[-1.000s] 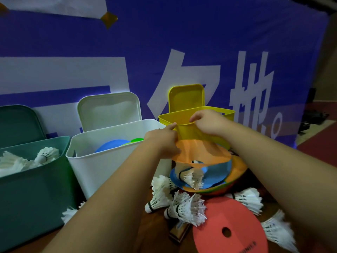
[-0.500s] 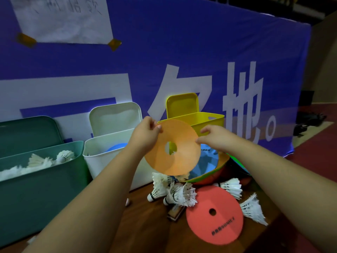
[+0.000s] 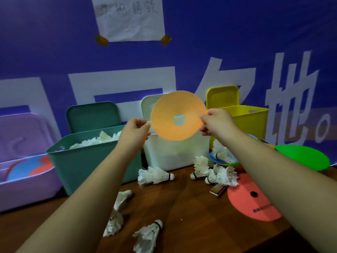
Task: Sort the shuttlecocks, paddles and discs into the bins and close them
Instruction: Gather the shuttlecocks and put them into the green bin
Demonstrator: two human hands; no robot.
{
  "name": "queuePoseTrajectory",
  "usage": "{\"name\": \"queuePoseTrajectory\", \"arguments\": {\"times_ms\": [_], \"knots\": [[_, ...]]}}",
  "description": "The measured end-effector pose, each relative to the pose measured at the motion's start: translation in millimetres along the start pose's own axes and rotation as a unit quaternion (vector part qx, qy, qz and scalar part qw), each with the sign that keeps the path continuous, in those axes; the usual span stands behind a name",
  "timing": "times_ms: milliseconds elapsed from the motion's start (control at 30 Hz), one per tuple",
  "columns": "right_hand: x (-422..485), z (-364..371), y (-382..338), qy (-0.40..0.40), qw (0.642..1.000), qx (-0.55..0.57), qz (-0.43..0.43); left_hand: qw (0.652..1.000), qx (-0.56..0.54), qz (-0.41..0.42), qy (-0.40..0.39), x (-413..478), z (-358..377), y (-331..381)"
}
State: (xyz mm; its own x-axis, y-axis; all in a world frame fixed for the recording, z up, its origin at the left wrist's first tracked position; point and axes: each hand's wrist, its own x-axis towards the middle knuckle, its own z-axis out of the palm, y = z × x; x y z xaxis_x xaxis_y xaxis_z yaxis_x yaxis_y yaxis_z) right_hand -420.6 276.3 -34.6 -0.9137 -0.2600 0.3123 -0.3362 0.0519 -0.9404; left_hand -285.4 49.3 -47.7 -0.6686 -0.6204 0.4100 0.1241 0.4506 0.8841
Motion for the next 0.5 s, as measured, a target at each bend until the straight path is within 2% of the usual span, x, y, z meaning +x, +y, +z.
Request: {"name": "queuePoseTrajectory", "arguments": {"times_ms": [67, 167, 233, 367, 500], "knots": [[4.1, 15.7, -9.8, 0.002, 0.993, 0.114, 0.035, 1.0, 0.019, -0.013, 0.0, -8.5, -21.4, -10.5], [12.8, 34.7, -15.9, -0.05, 0.964, 0.243, 0.091, 0.998, 0.06, -0.018, -0.031, -25.8, -47.7, -26.5], [15.3, 46.9, -12.3, -0.068, 0.962, 0.233, 0.122, 0.992, 0.105, -0.016, -0.061, -37.7, -63.4, -37.7], [-3.6, 76.2, -0.9, -0.086, 0.977, 0.139, 0.136, 0.972, 0.207, 0.007, -0.114, -60.0, -93.3, -63.4], [-32.7, 106.2, 20.6, -0.11, 0.991, 0.05, 0.065, 0.953, 0.277, 0.015, -0.118, -75.7, -115.6, -87.9]]}}
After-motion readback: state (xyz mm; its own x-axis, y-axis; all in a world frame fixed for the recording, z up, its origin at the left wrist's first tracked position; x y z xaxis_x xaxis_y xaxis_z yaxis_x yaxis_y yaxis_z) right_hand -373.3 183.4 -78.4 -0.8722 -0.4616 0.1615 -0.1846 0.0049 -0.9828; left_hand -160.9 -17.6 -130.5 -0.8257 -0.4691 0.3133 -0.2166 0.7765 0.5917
